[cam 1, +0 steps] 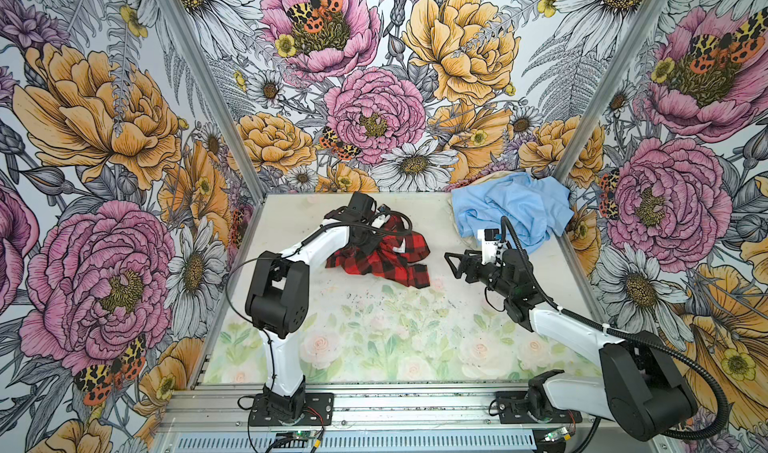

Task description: Pick out a specific cloth from the pile

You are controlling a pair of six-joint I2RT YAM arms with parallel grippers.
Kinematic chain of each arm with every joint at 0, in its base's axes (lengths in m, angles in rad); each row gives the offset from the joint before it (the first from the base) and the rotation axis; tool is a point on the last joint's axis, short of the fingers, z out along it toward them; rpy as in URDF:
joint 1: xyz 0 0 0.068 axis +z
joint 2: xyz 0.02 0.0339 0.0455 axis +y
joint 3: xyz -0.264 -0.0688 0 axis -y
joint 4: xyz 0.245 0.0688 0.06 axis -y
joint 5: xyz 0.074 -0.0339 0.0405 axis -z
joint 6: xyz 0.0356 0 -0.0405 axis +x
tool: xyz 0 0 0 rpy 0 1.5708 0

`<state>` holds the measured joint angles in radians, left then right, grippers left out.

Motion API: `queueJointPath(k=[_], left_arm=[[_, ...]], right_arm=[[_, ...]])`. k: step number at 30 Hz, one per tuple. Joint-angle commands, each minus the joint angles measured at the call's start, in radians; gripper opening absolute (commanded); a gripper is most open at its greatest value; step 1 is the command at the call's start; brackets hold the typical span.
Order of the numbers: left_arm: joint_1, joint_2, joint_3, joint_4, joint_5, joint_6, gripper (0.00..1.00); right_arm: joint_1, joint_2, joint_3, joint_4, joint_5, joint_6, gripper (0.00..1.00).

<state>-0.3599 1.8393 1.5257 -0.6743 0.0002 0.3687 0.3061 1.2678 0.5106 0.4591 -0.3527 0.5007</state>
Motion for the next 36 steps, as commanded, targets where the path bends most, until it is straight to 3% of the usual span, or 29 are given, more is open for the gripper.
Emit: queueJointPath(k=[1, 5, 10, 15, 20, 24, 29, 36], left_arm=[[0.062, -0.139, 0.058, 0.092, -0.189, -0.115, 0.00], [0.113, -0.173, 0.096, 0.091, -0.472, -0.108, 0.00], [0.173, -0.127, 0.142, 0.125, -0.714, -0.052, 0.00], [0.184, -0.064, 0.066, 0.291, -0.839, 0.073, 0.00], [0.151, 0.063, 0.029, 0.293, -0.842, 0.086, 0.00], [0.103, 0.133, 0.026, 0.208, -0.668, 0.071, 0.00], [0.170, 0.169, 0.095, 0.015, -0.203, -0.115, 0.00], [0.312, 0.131, 0.068, -0.017, 0.399, -0.219, 0.00]], right_arm=[[-0.006, -0.015, -0.009, 0.030, -0.002, 0.007, 0.91], [-0.006, -0.020, -0.010, 0.030, -0.004, 0.009, 0.90], [-0.007, -0.015, -0.009, 0.032, -0.006, 0.008, 0.90], [-0.007, -0.015, -0.009, 0.033, -0.003, 0.007, 0.90], [-0.006, -0.012, -0.010, 0.035, -0.002, 0.006, 0.90], [-0.007, -0.004, -0.009, 0.038, -0.006, 0.007, 0.90], [-0.006, -0.004, -0.007, 0.039, -0.014, 0.010, 0.90], [-0.006, -0.005, -0.010, 0.041, -0.014, 0.012, 0.90]])
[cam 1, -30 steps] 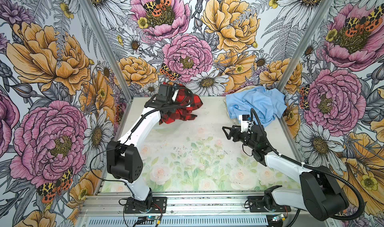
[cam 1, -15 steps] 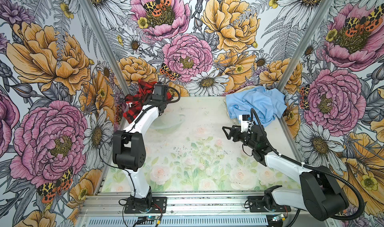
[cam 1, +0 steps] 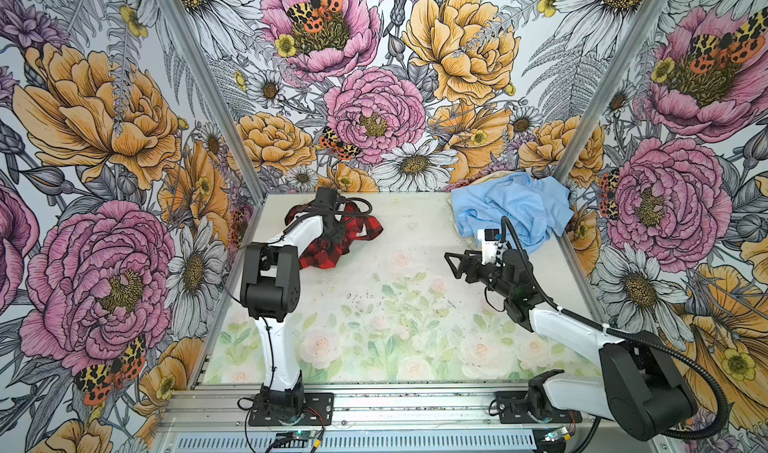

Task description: Pick out a specific cloth from the pile

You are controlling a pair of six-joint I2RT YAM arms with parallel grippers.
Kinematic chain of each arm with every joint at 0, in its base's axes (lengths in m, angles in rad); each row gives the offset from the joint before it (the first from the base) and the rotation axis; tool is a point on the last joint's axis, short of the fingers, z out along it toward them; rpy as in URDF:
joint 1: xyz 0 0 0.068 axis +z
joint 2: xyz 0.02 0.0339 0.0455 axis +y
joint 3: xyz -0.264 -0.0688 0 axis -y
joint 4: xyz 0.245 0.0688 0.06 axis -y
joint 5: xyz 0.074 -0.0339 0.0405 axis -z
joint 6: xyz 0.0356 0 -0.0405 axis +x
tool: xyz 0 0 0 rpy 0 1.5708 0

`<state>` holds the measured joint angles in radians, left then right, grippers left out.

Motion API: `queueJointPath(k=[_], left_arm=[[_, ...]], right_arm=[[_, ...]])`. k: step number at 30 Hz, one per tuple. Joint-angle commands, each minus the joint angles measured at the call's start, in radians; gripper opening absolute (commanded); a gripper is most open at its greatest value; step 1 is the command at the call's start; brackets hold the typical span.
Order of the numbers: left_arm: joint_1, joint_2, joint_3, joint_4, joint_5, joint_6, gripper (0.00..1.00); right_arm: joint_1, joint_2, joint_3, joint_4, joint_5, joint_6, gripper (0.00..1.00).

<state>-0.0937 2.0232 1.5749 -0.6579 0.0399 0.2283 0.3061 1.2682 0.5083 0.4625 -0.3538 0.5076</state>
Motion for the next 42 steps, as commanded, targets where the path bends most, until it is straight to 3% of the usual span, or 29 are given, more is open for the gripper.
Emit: queueJointPath(k=[1, 9, 16, 26, 31, 34, 37, 42], left_arm=[[0.073, -0.051, 0.020, -0.038, 0.431, -0.097, 0.00], [0.245, -0.034, 0.034, -0.034, 0.828, -0.228, 0.00], [0.278, -0.066, 0.019, 0.048, 1.059, -0.321, 0.00], [0.345, -0.044, -0.036, 0.063, 0.589, -0.418, 0.00], [0.369, -0.002, -0.025, 0.087, 0.551, -0.470, 0.00], [0.367, 0.025, -0.029, 0.083, 0.422, -0.510, 0.00], [0.353, 0.054, -0.017, 0.042, 0.315, -0.504, 0.17], [0.297, 0.036, -0.005, 0.008, 0.140, -0.443, 0.32]], right_arm=[[-0.006, -0.004, -0.007, 0.038, -0.013, 0.005, 0.90], [-0.006, 0.006, -0.005, 0.042, -0.016, 0.008, 0.90], [-0.006, 0.023, -0.003, 0.049, -0.021, 0.010, 0.90], [-0.006, 0.026, -0.002, 0.054, -0.025, 0.014, 0.90], [-0.006, 0.035, -0.001, 0.056, -0.029, 0.014, 0.90], [-0.007, 0.041, 0.001, 0.057, -0.029, 0.013, 0.90], [-0.007, 0.042, 0.001, 0.057, -0.029, 0.014, 0.90], [-0.006, 0.034, 0.000, 0.055, -0.029, 0.014, 0.90]])
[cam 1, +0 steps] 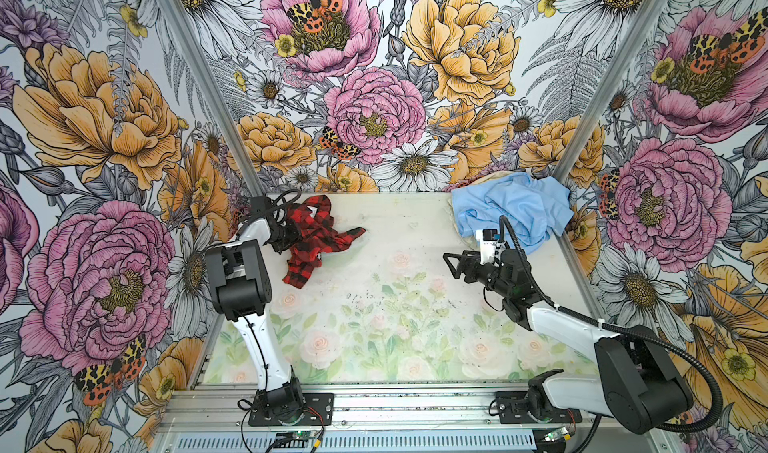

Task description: Pick out a specific cloth from the pile

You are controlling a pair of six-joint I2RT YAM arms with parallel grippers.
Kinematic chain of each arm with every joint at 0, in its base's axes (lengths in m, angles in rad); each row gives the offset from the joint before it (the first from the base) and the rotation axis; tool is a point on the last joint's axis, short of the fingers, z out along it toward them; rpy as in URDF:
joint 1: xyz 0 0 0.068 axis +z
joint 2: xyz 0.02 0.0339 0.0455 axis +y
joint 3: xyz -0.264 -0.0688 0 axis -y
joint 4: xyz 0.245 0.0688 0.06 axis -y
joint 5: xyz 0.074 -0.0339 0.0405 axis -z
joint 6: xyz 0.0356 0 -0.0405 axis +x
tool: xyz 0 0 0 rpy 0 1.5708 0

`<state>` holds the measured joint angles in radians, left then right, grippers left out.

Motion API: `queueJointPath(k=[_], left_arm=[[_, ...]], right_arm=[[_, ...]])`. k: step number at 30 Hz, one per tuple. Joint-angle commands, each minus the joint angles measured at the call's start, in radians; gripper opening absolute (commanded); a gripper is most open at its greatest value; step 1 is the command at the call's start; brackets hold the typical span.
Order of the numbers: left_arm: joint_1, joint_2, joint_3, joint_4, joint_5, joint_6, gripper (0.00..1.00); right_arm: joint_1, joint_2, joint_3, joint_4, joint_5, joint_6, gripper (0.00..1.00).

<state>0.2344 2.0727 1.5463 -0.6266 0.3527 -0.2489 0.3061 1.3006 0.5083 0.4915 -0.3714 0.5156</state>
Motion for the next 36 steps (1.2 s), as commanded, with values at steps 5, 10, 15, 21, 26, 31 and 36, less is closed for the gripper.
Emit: queueJointPath(k=[5, 10, 15, 21, 26, 31, 36], left_arm=[[-0.064, -0.108, 0.015, -0.038, -0.309, 0.107, 0.67], [-0.106, -0.177, 0.056, -0.135, -0.419, 0.224, 0.89], [-0.224, -0.206, 0.085, -0.230, -0.547, 0.424, 0.99], [-0.340, -0.169, 0.057, -0.231, -0.628, 0.612, 0.99], [-0.333, -0.026, 0.150, -0.257, -0.770, 0.616, 0.99], [-0.299, 0.081, 0.233, -0.254, -0.785, 0.601, 0.99], [-0.249, 0.175, 0.295, -0.256, -0.685, 0.578, 0.99]], right_arm=[[-0.006, -0.005, -0.003, 0.022, -0.006, 0.004, 0.90], [-0.006, -0.007, -0.002, 0.022, -0.007, 0.003, 0.90], [-0.007, -0.005, -0.001, 0.022, -0.008, 0.003, 0.90], [-0.007, -0.001, -0.001, 0.028, -0.013, 0.007, 0.90], [-0.007, 0.000, 0.000, 0.026, -0.010, 0.003, 0.90], [-0.007, -0.003, 0.001, 0.022, -0.010, 0.001, 0.90], [-0.006, -0.007, 0.002, 0.022, -0.018, 0.003, 0.90]])
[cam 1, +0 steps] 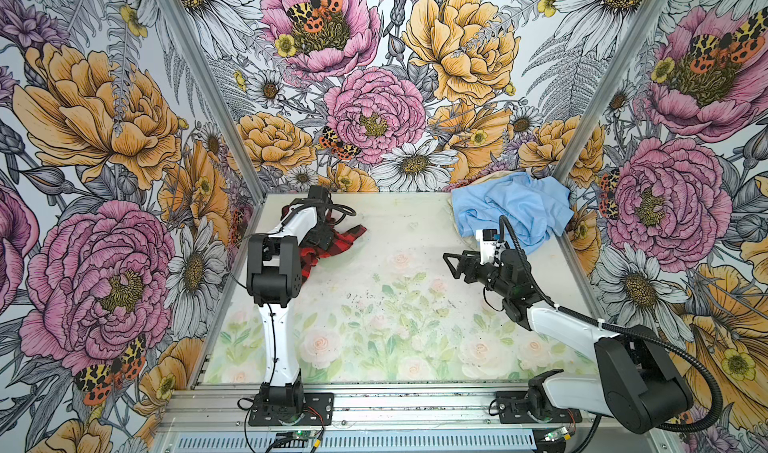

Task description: Pick out a specific cloth from the pile

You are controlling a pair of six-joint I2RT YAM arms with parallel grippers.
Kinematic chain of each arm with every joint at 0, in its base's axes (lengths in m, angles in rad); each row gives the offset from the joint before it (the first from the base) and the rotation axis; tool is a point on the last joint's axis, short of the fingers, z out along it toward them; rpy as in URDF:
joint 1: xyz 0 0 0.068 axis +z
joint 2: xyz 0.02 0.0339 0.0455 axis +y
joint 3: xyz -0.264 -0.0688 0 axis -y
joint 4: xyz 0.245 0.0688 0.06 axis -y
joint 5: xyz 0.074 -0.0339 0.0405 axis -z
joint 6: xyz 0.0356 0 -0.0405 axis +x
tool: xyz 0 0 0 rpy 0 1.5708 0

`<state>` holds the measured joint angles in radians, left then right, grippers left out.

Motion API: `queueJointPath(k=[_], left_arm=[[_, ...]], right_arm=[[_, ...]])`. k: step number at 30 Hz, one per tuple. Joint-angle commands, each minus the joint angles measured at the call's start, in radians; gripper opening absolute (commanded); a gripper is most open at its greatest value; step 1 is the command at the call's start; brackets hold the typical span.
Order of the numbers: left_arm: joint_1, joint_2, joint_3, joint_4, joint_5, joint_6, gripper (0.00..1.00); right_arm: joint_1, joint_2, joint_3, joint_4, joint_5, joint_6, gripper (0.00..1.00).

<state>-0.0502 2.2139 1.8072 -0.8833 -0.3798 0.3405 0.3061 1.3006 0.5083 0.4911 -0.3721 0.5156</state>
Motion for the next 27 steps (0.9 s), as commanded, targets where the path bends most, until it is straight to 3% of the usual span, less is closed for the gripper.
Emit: queueJointPath(k=[1, 7, 11, 15, 22, 23, 25, 27], left_arm=[[0.046, 0.047, 0.037, 0.000, 0.081, -0.020, 0.99], [0.083, 0.116, 0.037, -0.013, 0.206, -0.042, 0.98], [0.092, 0.147, 0.051, -0.034, 0.293, -0.076, 0.88], [0.092, 0.160, 0.065, -0.039, 0.286, -0.080, 0.78], [0.103, 0.165, 0.088, -0.037, 0.236, -0.096, 0.41], [0.101, 0.157, 0.091, -0.036, 0.228, -0.099, 0.32], [0.095, 0.123, 0.094, -0.030, 0.202, -0.110, 0.02], [0.085, 0.071, 0.085, -0.008, 0.178, -0.113, 0.00]], right_arm=[[-0.006, -0.008, 0.002, 0.022, -0.016, 0.001, 0.90], [-0.006, -0.010, 0.002, 0.017, -0.014, -0.002, 0.90], [-0.006, -0.003, 0.005, 0.018, -0.014, -0.002, 0.90], [-0.006, -0.003, 0.007, 0.017, -0.019, -0.002, 0.90], [-0.006, -0.017, 0.007, 0.003, -0.015, -0.010, 0.90], [-0.006, -0.018, 0.009, 0.002, -0.015, -0.011, 0.90], [-0.006, -0.018, 0.009, 0.001, -0.015, -0.012, 0.90], [-0.006, -0.017, 0.008, 0.000, -0.013, -0.012, 0.91]])
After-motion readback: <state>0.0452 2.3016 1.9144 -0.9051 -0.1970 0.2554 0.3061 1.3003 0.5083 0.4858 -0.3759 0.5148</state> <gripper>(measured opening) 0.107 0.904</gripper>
